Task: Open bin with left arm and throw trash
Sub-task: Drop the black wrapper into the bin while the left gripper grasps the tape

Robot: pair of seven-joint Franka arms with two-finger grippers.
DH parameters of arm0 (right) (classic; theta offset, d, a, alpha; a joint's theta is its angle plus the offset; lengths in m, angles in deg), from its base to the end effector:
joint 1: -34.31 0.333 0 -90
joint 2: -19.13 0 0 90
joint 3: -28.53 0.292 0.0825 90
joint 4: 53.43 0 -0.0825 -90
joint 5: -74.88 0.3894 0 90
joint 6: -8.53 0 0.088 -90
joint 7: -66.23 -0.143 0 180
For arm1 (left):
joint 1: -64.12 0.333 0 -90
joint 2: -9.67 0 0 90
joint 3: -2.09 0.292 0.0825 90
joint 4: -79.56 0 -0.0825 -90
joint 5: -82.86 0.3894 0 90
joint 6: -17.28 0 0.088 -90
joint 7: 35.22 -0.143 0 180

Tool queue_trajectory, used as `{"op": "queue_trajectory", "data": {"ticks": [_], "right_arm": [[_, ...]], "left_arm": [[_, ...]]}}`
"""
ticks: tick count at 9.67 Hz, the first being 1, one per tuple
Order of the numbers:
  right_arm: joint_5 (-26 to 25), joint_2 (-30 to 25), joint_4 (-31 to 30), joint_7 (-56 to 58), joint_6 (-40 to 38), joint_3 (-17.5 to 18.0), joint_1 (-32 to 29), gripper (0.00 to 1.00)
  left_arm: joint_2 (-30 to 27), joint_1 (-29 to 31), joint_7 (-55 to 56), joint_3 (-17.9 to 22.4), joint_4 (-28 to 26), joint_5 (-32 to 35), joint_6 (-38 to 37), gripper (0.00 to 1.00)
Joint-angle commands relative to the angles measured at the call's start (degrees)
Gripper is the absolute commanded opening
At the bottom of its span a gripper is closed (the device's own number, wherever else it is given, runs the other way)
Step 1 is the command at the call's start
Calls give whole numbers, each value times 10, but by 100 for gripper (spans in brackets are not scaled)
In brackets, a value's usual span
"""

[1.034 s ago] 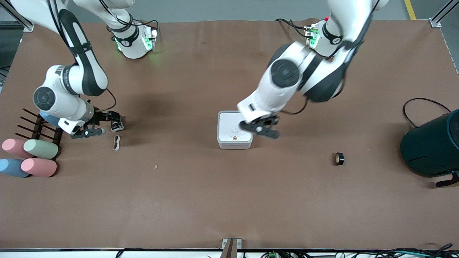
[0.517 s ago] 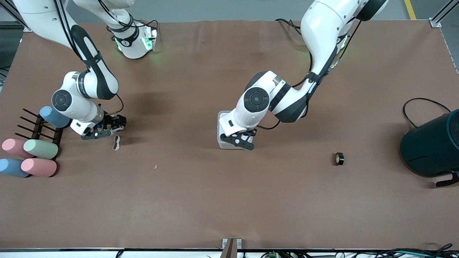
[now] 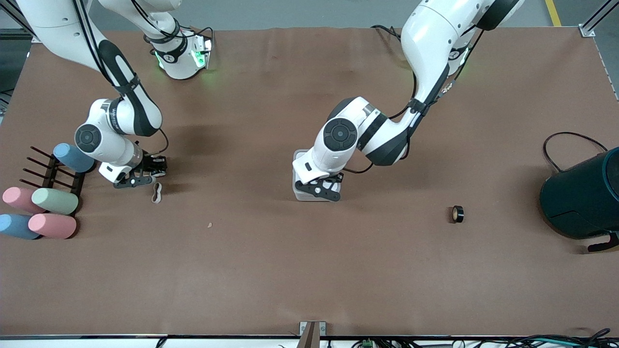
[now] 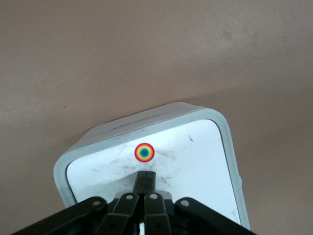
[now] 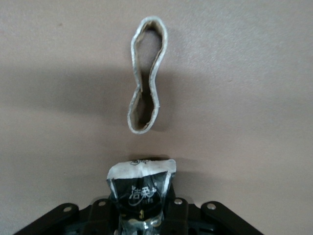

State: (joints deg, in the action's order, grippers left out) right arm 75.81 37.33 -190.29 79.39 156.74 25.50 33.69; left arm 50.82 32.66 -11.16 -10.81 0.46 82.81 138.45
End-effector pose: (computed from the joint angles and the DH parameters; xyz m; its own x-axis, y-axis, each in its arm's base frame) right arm 0.4779 -0.0328 0.1141 0.9812 0.1527 -0.1177 0.1517 -0.9883 -0.0176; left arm 0.5352 -0.4873 0.2423 0.9548 -0.2953 -0.0343 -0.2874 -0.9465 0.1464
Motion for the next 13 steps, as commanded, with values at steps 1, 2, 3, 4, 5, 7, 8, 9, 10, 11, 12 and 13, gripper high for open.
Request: {"op": "queue_trajectory", "data": {"ticks": [1,2,3,4,5,7,8,9,10,11,12,13], "right_arm": [[15,-43,-1,-2,0,6,-6,0],[60,-70,22,-20,-33,7,4,0],[98,-81,67,-49,-95,16,31,0],[105,-81,124,-136,-145,17,68,0],[106,-78,182,-221,-176,17,113,0],[111,-38,291,-390,-170,17,213,0],[113,-3,347,-478,-134,17,258,0],[108,32,399,-539,-120,16,299,0],[106,69,453,-572,-119,16,321,0],[105,99,493,-586,-121,15,343,1],[104,130,510,-593,-116,14,374,1],[103,160,539,-594,-118,11,390,1]], "left_arm": [[-51,23,8,5,11,7,-88,0],[-84,49,2,5,11,17,-134,2],[-103,75,-22,3,11,50,-168,14],[-107,115,-66,3,10,62,-178,52],[-101,170,-136,3,2,63,-182,100],[-49,260,-264,3,0,63,-157,100],[-29,273,-280,4,-9,64,-127,100],[-16,289,-283,4,-24,65,-105,100],[-13,298,-283,4,-54,74,-74,100],[-13,311,-283,4,-82,76,-48,100],[-15,329,-285,3,-99,77,-37,100],[-16,336,-285,3,-101,76,-37,100]]}}
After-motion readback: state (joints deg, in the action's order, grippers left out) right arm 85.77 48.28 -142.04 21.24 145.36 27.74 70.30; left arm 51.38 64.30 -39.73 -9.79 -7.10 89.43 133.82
